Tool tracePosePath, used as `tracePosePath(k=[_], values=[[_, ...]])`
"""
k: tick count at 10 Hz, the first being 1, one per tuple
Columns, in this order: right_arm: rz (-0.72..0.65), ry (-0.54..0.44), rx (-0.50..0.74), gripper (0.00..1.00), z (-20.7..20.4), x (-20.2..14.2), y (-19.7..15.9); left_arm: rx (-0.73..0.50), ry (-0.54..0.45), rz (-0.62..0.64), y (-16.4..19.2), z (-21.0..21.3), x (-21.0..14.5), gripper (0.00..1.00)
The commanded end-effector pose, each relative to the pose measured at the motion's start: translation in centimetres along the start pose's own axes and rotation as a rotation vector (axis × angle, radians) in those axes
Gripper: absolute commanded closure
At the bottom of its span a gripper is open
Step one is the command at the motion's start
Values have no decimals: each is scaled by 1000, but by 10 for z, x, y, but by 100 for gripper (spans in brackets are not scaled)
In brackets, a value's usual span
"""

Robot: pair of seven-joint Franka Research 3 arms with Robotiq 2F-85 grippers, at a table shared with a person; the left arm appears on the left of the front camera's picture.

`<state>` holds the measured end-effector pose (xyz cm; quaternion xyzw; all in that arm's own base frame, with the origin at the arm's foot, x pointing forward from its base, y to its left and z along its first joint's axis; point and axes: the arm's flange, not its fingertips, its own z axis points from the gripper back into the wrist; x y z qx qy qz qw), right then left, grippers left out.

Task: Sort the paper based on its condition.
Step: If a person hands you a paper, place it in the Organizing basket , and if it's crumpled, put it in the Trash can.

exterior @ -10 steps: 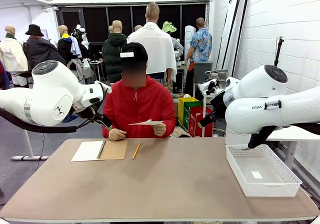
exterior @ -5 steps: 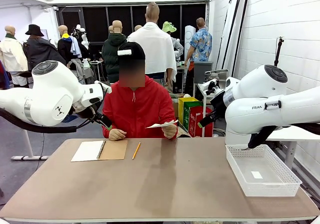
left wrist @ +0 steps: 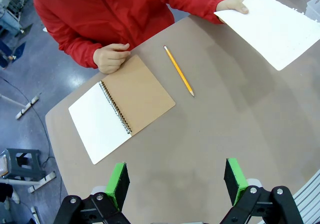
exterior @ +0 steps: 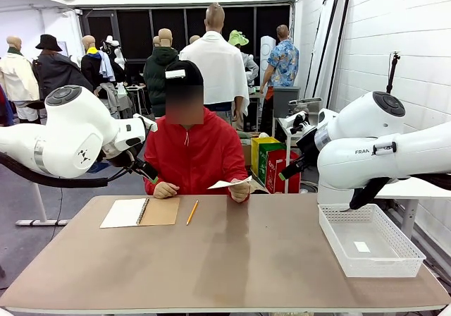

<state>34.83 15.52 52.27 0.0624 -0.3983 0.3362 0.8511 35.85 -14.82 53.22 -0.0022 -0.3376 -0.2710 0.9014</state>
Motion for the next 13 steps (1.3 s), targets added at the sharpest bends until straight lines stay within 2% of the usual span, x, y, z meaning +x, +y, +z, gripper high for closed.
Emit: tracePosePath(k=[1, 4, 8, 9, 10, 11, 12, 13], values=[[-126, 53, 4, 0, -5, 18, -6, -1, 2, -4, -1, 0, 0, 0], [-462, 154, 17, 0, -24, 42, -35, -1, 2, -4, -1, 0, 0, 0], [-790, 249, 52, 0, -56, 30, -61, -1, 2, -4, -1, 0, 0, 0], [-834, 267, 70, 0, -61, 23, -63, -1, 2, -4, -1, 0, 0, 0], [-822, 286, 60, 0, -64, 21, -62, -1, 2, -4, -1, 0, 0, 0], [-698, 281, -46, 0, -64, 24, -59, -1, 2, -4, -1, 0, 0, 0], [-800, 275, 55, 0, -64, 17, -65, -1, 2, -4, -1, 0, 0, 0], [-800, 275, 55, 0, -64, 17, -65, -1, 2, -4, -1, 0, 0, 0]])
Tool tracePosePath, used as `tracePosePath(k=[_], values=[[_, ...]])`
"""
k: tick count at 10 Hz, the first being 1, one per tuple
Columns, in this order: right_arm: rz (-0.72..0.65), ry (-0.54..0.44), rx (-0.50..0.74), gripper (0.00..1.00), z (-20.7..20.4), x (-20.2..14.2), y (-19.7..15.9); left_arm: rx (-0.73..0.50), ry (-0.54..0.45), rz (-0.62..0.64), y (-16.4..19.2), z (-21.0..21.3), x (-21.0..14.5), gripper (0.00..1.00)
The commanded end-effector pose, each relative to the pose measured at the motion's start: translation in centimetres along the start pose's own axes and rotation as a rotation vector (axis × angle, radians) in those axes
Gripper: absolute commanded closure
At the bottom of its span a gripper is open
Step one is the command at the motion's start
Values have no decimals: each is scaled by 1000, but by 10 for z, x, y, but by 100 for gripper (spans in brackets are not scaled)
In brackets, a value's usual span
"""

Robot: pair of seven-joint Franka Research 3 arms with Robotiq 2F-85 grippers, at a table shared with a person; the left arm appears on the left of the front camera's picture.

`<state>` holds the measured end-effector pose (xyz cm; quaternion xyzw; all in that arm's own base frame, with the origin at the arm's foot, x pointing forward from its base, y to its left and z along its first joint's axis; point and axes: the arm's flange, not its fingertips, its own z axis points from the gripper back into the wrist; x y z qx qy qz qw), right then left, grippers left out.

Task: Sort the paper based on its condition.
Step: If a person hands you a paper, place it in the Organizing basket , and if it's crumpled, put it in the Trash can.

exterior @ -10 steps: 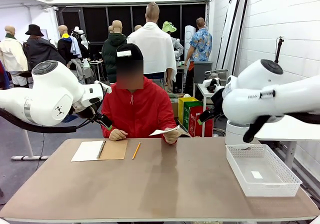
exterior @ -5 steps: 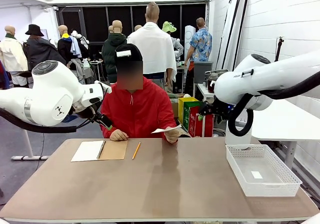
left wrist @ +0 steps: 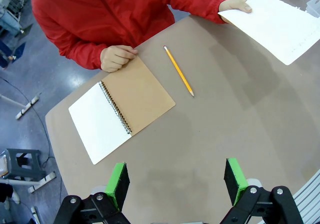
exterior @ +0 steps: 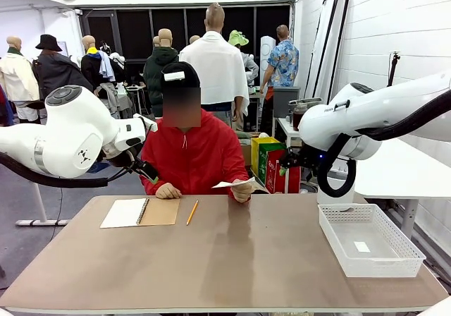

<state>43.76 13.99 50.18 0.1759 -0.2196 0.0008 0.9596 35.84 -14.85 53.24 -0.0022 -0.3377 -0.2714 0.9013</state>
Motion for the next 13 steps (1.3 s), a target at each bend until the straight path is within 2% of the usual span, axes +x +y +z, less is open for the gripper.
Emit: tracePosePath(k=[1, 2, 5, 9, 11, 13], values=[[-18, 4, 24, 0, 1, 1, -1, -1, 2, -4, 0, 0, 0, 0], [0, 0, 0, 0, 0, 0, 0, -1, 2, -4, 0, 0, 0, 0], [-293, 170, 175, 0, -26, 21, 3, -1, 2, -4, 0, 0, 0, 0], [-535, 285, 376, 0, -57, 44, -14, -1, 2, -4, 0, 0, 0, 0], [-665, 281, 447, 0, -76, 44, -23, -1, 2, -4, 0, 0, 0, 0], [-745, 365, 548, 0, -95, 42, -27, -1, 2, -4, 0, 0, 0, 0]])
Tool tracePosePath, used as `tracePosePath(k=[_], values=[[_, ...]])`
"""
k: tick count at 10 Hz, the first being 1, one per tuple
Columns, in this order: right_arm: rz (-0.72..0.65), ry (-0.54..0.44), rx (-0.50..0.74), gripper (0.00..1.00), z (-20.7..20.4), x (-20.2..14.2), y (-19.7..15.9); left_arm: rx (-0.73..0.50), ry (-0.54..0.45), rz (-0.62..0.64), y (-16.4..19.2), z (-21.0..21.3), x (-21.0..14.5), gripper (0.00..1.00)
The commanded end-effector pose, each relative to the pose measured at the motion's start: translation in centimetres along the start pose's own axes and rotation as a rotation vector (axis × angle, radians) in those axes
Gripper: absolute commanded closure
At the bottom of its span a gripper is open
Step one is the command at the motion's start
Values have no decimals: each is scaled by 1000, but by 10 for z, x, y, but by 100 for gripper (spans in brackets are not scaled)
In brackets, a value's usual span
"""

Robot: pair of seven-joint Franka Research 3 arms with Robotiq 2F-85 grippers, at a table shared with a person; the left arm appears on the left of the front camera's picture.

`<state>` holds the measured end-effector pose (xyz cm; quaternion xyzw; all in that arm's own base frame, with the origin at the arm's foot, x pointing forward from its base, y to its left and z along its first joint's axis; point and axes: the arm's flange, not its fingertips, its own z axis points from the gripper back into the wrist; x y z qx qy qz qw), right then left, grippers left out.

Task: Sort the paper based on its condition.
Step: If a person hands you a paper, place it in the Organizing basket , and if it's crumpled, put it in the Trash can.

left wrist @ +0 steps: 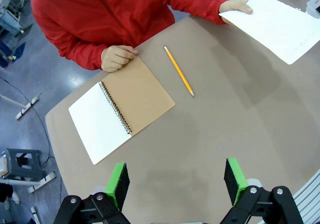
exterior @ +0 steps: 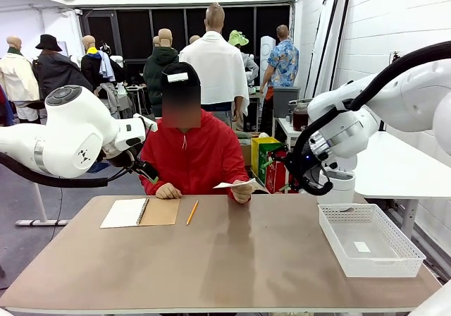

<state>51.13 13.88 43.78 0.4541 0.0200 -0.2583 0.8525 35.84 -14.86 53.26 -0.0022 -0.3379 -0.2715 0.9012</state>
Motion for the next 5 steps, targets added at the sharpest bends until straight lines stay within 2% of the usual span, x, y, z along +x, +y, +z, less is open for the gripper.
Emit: tracePosePath(k=[1, 3, 5], values=[[-39, 110, 93, 0, -15, 8, -3, -1, 2, -3, 0, 0, 0, 0], [-49, 135, 104, 0, -27, 11, -4, -1, 2, -3, 0, 0, 0, 0], [-63, 117, 81, 0, -23, 4, -7, -1, 2, -3, 0, 0, 0, 0]])
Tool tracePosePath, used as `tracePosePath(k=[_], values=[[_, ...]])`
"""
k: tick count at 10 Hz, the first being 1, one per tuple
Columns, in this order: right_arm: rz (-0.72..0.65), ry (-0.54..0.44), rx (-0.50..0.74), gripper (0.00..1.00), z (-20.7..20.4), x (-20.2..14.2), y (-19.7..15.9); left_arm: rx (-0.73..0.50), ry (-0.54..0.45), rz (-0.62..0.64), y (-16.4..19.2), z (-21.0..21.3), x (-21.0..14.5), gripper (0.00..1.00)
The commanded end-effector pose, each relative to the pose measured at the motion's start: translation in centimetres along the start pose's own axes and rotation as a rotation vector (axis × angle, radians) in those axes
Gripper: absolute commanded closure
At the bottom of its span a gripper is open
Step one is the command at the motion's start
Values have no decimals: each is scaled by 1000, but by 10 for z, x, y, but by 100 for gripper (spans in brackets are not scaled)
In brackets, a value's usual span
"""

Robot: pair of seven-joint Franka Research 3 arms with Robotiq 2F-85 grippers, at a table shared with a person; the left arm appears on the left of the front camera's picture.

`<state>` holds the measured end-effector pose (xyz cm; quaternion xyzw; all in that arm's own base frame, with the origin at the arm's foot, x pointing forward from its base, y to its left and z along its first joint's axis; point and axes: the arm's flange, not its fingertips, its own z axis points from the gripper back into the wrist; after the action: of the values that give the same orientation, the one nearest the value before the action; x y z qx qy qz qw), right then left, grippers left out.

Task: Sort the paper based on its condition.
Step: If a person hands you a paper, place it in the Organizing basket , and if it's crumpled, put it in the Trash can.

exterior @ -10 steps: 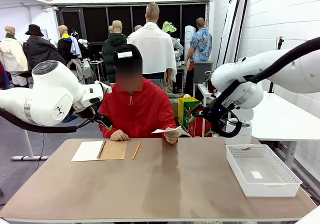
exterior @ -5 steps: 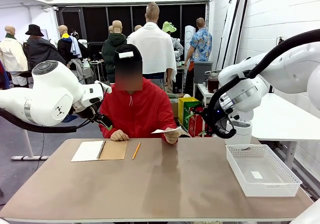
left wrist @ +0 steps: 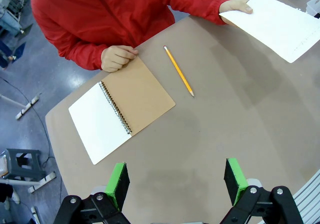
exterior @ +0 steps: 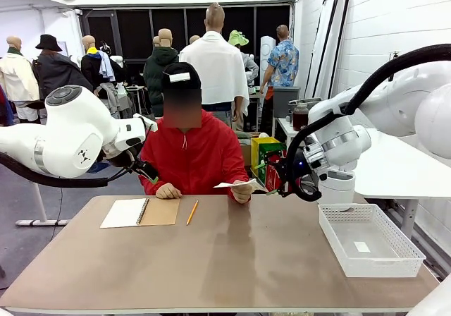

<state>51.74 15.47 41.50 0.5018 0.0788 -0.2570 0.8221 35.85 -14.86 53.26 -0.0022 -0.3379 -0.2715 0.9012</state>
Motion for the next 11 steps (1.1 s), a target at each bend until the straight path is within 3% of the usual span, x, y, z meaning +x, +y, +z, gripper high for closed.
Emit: tracePosePath(k=[1, 4, 10, 11], values=[[3, -11, 3, 0, 4, -2, 0, -1, 2, -3, 0, 0, -1, 0], [-3, 0, 22, 0, -4, 0, 3, -1, 2, -3, 0, 0, -1, 0], [-91, 116, 28, 0, -33, 24, 5, -1, 2, -3, 0, 0, -1, 0], [-106, 116, 45, 18, -37, 30, 6, -1, 2, -3, 0, 0, -1, 0]])
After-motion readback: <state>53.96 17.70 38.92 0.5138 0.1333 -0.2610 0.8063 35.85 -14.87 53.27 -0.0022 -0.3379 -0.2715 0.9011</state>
